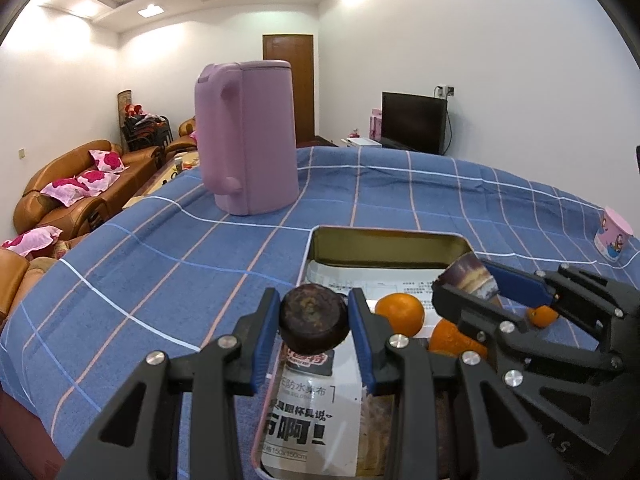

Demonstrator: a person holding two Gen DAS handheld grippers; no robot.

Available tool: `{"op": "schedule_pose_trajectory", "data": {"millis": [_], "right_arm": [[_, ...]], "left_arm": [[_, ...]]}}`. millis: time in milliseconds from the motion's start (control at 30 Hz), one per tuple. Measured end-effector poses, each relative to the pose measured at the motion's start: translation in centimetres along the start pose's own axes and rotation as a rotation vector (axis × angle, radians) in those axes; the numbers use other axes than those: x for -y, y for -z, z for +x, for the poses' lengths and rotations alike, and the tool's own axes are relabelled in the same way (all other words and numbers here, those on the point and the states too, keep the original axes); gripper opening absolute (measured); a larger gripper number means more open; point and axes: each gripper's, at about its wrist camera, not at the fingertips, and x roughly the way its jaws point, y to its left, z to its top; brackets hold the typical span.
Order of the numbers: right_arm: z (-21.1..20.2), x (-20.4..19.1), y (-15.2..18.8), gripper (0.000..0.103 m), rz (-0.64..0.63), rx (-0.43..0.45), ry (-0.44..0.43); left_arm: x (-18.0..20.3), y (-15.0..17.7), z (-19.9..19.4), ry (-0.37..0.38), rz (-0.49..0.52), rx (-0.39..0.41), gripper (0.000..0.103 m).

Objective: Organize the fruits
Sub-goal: 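Carry the mangosteen and brown-lidded jar over the pink tin tray with both tools, then open both tools to drop the mangosteen and jar into the tray, then grasp the small white-topped jar with the right tool while the left tool moves toward the orange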

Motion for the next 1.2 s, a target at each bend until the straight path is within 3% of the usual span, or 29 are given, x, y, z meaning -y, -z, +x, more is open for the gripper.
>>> {"op": "schedule_pose_trajectory", "data": {"millis": [567,700,833,1033,1200], "right_arm": [[0.1,-0.2,0.3,0.037,-0.01,-0.028,-0.077],[-0.1,-0.2,0.4,0.039,-0.014,-0.024,-0.081],[-0.9,0.3,0.5,0.049,0.003,0.002,-0.074],[-2.7,1.4,0.6,0.056,0.028,0.037,-0.059],[-5.5,3.4,1.3,0.056,0.015,0.059,0.025]], "left_arm": [[-0.3,0.3,-0.4,0.012,-0.019,0.007,0.04],[-0.5,0.5,-0.8,0.0,-0.022,0.013,0.048],[-0.9,0.5,-1.5,-0.019,-0.041,0.032,0.068],[-0.1,0.1,-2.7,-0.013,-0.046,0.062,0.087],[2.3,-0.5,-3.6,0.02,-0.011,0.088,0.09]]}}
